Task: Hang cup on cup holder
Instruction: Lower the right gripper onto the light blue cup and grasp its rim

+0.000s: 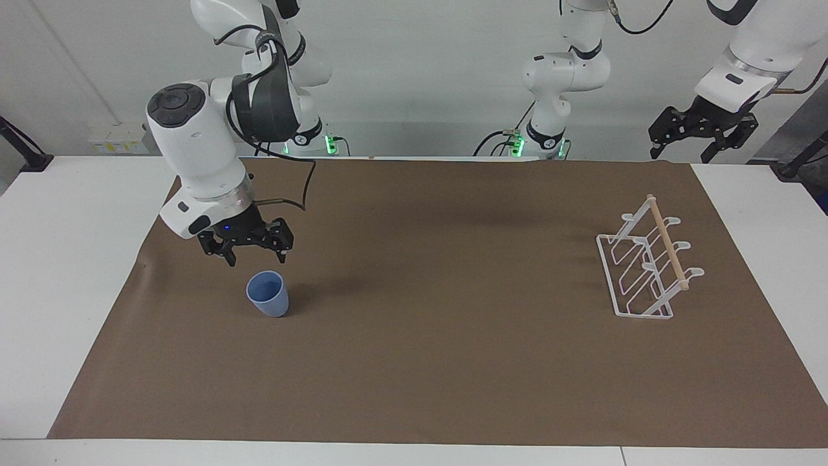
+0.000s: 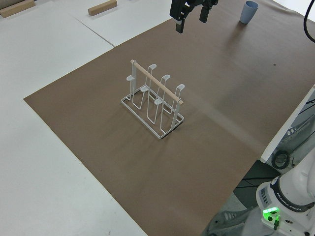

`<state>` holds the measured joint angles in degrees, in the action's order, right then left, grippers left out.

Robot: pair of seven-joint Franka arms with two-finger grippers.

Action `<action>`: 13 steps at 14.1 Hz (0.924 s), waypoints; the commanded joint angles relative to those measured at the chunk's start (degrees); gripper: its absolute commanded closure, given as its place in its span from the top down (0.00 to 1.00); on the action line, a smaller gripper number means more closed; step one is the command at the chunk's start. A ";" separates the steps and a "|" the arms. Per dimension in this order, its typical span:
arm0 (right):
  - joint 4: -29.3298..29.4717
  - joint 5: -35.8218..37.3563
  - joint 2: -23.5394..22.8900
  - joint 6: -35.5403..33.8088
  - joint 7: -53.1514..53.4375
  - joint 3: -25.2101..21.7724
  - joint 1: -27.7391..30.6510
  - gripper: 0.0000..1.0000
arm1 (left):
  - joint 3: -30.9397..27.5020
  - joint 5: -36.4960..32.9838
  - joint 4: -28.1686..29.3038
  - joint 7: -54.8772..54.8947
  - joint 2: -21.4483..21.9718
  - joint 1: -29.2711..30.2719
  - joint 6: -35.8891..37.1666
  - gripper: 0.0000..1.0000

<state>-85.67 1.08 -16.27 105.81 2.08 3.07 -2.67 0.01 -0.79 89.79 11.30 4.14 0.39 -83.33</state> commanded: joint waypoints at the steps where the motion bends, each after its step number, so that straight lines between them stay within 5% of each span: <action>1: -2.04 -0.28 1.23 0.97 1.00 0.45 0.65 1.00 | 0.08 -1.14 0.57 -0.49 0.87 0.05 0.62 1.00; 4: -6.33 -0.63 2.81 2.11 1.08 0.45 0.65 1.00 | 0.08 -1.14 0.57 -0.49 0.87 0.14 0.62 1.00; 8: -24.17 -0.90 8.35 19.66 0.56 0.45 0.39 1.00 | 0.08 -1.14 0.57 -0.49 0.87 0.05 0.62 1.00; 13: -25.69 -0.90 5.73 24.70 1.08 0.36 0.56 1.00 | 0.08 -1.14 0.57 -0.49 0.87 0.05 0.62 1.00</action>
<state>-109.52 0.96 -11.06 128.80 2.08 3.09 -2.64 0.01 -0.79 89.79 11.30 4.14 0.39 -83.33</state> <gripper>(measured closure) 0.000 0.000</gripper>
